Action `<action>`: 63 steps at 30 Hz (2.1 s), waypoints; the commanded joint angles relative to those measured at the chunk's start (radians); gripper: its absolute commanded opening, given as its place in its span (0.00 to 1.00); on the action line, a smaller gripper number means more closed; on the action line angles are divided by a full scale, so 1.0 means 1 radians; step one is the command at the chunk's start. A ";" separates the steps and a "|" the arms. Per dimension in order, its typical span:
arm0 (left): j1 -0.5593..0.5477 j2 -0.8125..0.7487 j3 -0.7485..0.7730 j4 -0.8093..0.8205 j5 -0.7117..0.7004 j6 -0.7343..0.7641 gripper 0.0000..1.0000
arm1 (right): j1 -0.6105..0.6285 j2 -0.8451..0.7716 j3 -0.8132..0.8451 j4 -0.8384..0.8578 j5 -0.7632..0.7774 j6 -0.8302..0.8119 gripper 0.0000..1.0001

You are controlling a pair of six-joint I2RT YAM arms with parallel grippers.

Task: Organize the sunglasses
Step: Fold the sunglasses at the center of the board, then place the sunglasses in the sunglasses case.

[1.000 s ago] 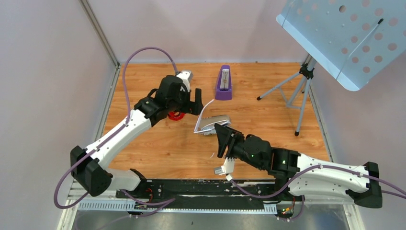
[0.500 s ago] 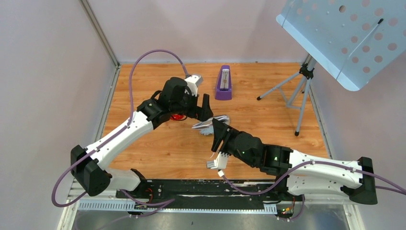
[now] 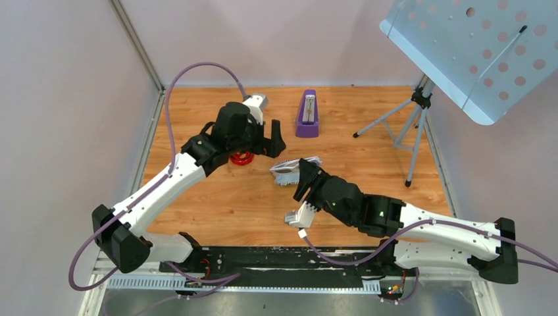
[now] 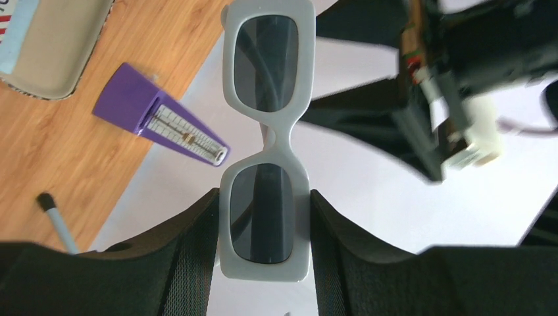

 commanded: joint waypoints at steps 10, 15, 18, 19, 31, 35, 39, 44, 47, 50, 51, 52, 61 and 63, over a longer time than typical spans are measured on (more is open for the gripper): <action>0.250 -0.017 -0.014 0.031 -0.036 -0.034 1.00 | -0.406 0.289 0.497 -0.595 -0.492 0.652 0.17; 0.268 -0.060 -0.070 0.036 -0.023 -0.026 1.00 | -0.572 0.467 0.611 -0.706 -0.762 0.763 0.16; 0.276 -0.077 -0.089 0.031 -0.033 -0.019 1.00 | -0.645 0.559 0.670 -0.777 -0.908 0.787 0.15; 0.279 -0.080 -0.093 0.028 -0.036 -0.018 1.00 | -0.662 0.588 0.688 -0.796 -0.942 0.790 0.15; 0.288 -0.045 -0.114 0.051 0.033 -0.041 1.00 | -0.817 0.865 0.863 -0.924 -1.209 0.830 0.15; 0.288 -0.038 -0.127 0.063 0.038 -0.048 0.99 | -0.837 0.957 0.898 -0.956 -1.251 0.828 0.14; 0.288 -0.034 -0.132 0.066 0.042 -0.046 0.99 | -0.852 1.024 0.923 -0.967 -1.276 0.825 0.12; 0.288 -0.029 -0.138 0.065 0.046 -0.033 0.99 | -0.857 1.067 0.939 -0.967 -1.274 0.810 0.09; 0.288 -0.025 -0.140 0.064 0.040 -0.027 0.99 | -0.858 1.084 0.939 -0.967 -1.268 0.802 0.09; 0.288 -0.024 -0.142 0.065 0.032 -0.026 0.99 | -0.859 1.105 0.937 -0.967 -1.266 0.800 0.09; 0.288 -0.024 -0.144 0.066 0.030 -0.026 0.99 | -0.861 1.114 0.937 -0.967 -1.266 0.801 0.09; 0.288 -0.023 -0.144 0.066 0.028 -0.026 0.99 | -0.861 1.122 0.937 -0.966 -1.266 0.800 0.09; 0.323 -0.036 -0.167 0.054 0.022 -0.027 0.99 | -0.868 1.192 0.983 -0.960 -1.292 0.825 0.09; 0.323 -0.036 -0.181 0.060 0.029 -0.027 0.99 | -0.868 1.205 0.997 -0.957 -1.304 0.836 0.09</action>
